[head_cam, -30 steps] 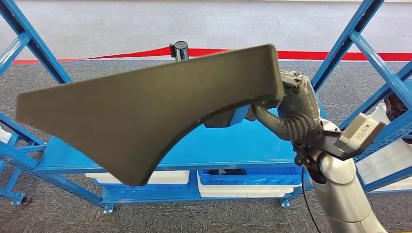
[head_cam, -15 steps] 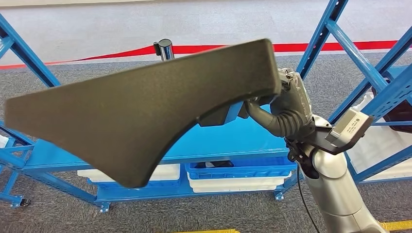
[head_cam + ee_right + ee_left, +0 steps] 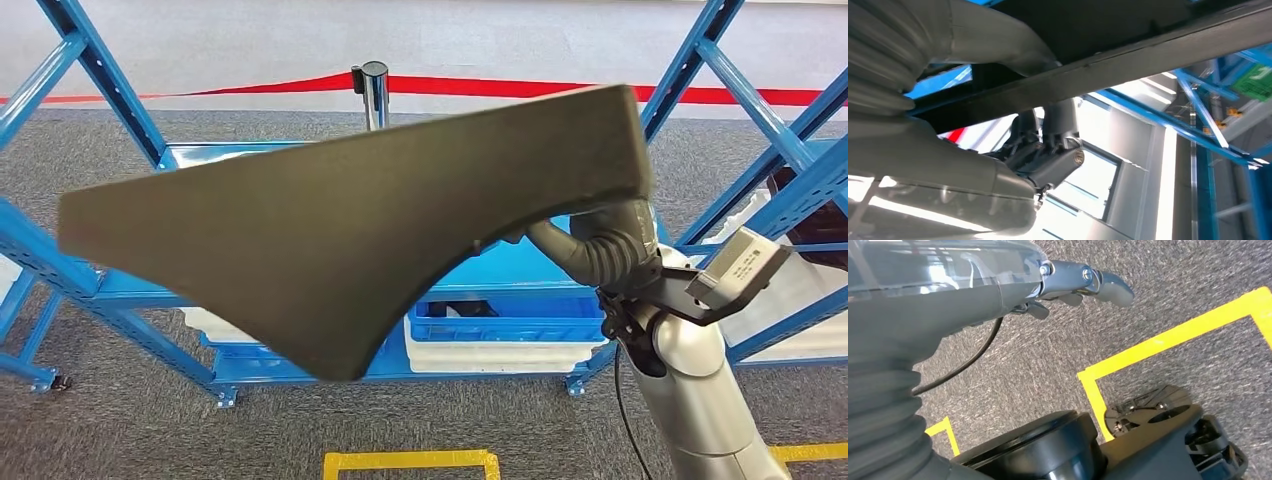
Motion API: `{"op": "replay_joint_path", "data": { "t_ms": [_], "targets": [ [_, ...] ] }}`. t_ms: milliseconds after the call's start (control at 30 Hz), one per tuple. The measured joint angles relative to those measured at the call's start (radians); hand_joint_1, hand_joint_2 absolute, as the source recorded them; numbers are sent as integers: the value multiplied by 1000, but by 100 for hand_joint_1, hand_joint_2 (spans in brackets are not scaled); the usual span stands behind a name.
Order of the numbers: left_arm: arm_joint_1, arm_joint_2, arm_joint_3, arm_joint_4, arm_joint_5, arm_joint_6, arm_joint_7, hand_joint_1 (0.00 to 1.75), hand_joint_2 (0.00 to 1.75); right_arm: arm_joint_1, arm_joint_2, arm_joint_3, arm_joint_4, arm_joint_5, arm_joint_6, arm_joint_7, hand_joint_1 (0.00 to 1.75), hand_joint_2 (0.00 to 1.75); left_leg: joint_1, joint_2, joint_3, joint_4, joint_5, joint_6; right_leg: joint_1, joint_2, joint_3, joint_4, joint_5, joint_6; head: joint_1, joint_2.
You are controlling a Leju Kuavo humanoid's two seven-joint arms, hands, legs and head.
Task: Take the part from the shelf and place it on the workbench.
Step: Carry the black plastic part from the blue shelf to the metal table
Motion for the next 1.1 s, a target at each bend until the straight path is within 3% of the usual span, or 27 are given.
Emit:
{"op": "replay_joint_path", "data": {
  "t_ms": [33,100,167,200,267,300,367,433,467,500,533,600,667,700,767,800,833,900,933,967,1000,1033,1100],
  "targets": [
    [0,0,0,0,0,0,0,0,175,2,0,-1,0,0,-1,0,175,175,-3,0,-8,0,7,0,2,0,31,-30,25,-4,4,0],
    [-1,0,0,0,-1,-1,0,0,175,2,0,-4,0,0,-3,0,175,175,-8,-1,-18,1,18,-2,10,1,133,-175,71,-19,11,0],
    [-2,-1,0,0,-3,-1,0,0,175,2,1,-8,-1,-2,-5,-1,175,175,-9,-1,-25,1,30,-9,21,2,207,-294,77,-33,14,0],
    [-2,-1,0,0,-3,-1,0,0,175,2,2,-10,-2,-4,-7,-1,175,175,-9,-1,-29,1,36,-14,25,2,218,-315,72,-36,14,0],
    [-3,-1,0,0,-4,-1,0,0,175,3,2,-16,-2,-9,-12,-1,175,175,-9,-2,-39,2,43,-25,20,-1,210,-327,78,-38,14,0],
    [-3,0,0,0,-4,-1,0,0,175,3,3,-19,-2,-11,-14,-1,175,175,-10,-3,-46,13,29,-29,15,-3,202,-331,85,-41,12,0],
    [-5,1,1,-1,-5,-1,-1,0,175,4,5,-23,-2,-13,-15,-1,175,175,-9,-3,-71,88,-46,-35,5,-7,184,-335,101,-49,-2,0],
    [-9,1,1,-1,-5,-1,-2,0,175,6,6,-25,-2,-14,-18,0,175,175,-8,-3,-99,222,-131,-38,6,-8,161,-331,116,-55,-15,0],
    [-11,1,1,-2,-5,0,-2,0,175,8,6,-26,-2,-15,-19,0,175,175,-6,-3,-104,275,-148,-40,5,-8,148,-328,124,-55,-19,0],
    [-11,2,1,-2,-5,0,-1,0,175,10,7,-27,-2,-16,-20,0,175,175,-3,-3,-94,296,-141,-42,5,-8,135,-324,132,-54,-22,0],
    [-11,2,1,-2,-6,-1,0,0,175,13,7,-29,-2,-16,-21,0,175,175,2,-3,-68,278,-116,-45,3,-8,123,-319,138,-51,-24,0],
    [-9,3,1,-1,-8,-1,1,0,175,16,7,-33,-2,-17,-22,0,175,175,11,-2,18,153,-64,-55,0,-7,101,-308,149,-42,-26,0],
    [-6,4,1,-1,-11,-1,2,0,175,18,6,-37,-3,-18,-22,-1,175,175,13,-5,85,31,-57,-60,0,-7,86,-302,164,-31,-30,0],
    [-4,3,1,-1,-12,-1,2,0,175,19,6,-40,-4,-18,-23,-1,175,175,11,-7,95,3,-64,-60,2,-6,82,-302,174,-26,-31,0],
    [-2,3,1,0,-12,-2,3,0,175,23,6,-44,-5,-18,-24,-3,175,175,9,-9,89,-10,-59,-47,3,-6,73,-301,188,-18,-29,0],
    [-1,3,1,1,-13,-2,3,0,175,26,6,-46,-5,-19,-24,-3,175,175,9,-8,81,-12,-52,-37,4,-5,65,-290,177,-15,-28,0],
    [0,3,1,1,-13,-2,3,0,175,29,6,-47,-5,-19,-24,-3,175,175,10,-7,71,-14,-44,-25,4,-4,53,-263,148,-12,-25,0],
    [0,4,1,2,-14,-1,3,0,175,33,6,-51,-5,-19,-24,-3,175,175,9,-3,47,-14,-26,-7,4,-3,21,-153,53,-9,-12,0],
    [0,4,1,2,-15,-1,3,0,175,34,6,-51,-5,-19,-24,-3,175,175,7,-2,35,-12,-18,-3,4,-3,7,-86,13,-9,-5,0],
    [-1,4,1,2,-15,-1,2,0,175,36,6,-52,-5,-19,-24,-3,175,175,5,-1,23,-10,-10,-2,4,-3,1,-33,-7,-9,0,0],
    [-1,4,1,2,-15,-1,1,0,175,39,6,-53,-5,-19,-24,-3,175,175,3,0,12,-8,-2,-2,4,-3,7,-8,-6,-10,4,0],
    [-1,4,1,1,-15,-1,0,0,175,41,6,-53,-5,-19,-24,-3,175,175,1,0,1,-6,5,-2,5,-3,30,-19,15,-12,8,0],
    [-2,4,1,1,-14,-1,-2,0,175,43,6,-54,-5,-19,-24,-3,175,175,-1,-1,-16,-4,19,-4,9,-2,118,-134,68,-20,16,0]
  ]
}}
